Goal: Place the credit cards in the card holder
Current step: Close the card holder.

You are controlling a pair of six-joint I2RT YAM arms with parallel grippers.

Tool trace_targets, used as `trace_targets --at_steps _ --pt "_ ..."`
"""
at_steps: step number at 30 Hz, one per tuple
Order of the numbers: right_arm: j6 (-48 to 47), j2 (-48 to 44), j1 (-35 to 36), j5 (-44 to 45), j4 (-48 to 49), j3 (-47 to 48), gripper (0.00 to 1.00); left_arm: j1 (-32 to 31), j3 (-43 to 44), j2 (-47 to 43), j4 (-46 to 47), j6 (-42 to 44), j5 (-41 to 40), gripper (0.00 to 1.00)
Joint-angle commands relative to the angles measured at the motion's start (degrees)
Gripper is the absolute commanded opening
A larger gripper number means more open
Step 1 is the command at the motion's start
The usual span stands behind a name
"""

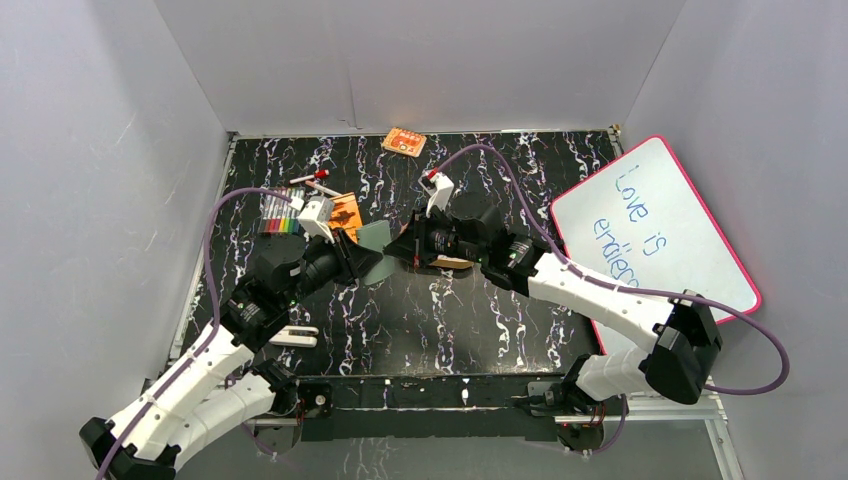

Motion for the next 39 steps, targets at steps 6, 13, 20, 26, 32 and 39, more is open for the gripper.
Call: trace_targets --at_steps 6,13,20,26,32,39 --pt "1.17 3.73 1.24 -2.0 6.68 3.33 0.0 -3.36 0.67 -0.51 17.7 -5.78 25.13 0.0" --pt "1.26 4.4 1.37 -2.45 6.68 3.94 0.0 -3.35 0.13 0.06 20.1 -6.92 27.01 0.0" --pt "1.03 3.8 1.51 -1.31 5.83 3.86 0.0 -3.36 0.29 -0.62 18.01 -5.16 25.19 0.0" --pt "0.9 2.54 1.5 -0.61 5.19 2.7 0.0 -3.36 0.5 -2.56 13.38 -2.23 21.22 0.0" --pt "1.49 4.16 1.46 -2.67 5.36 4.0 0.0 -3.34 0.04 -2.29 13.13 -2.14 19.85 0.0" --pt "2.48 3.25 1.51 -4.85 6.73 4.15 0.18 -3.35 0.23 -2.43 11.89 -1.97 17.58 0.0"
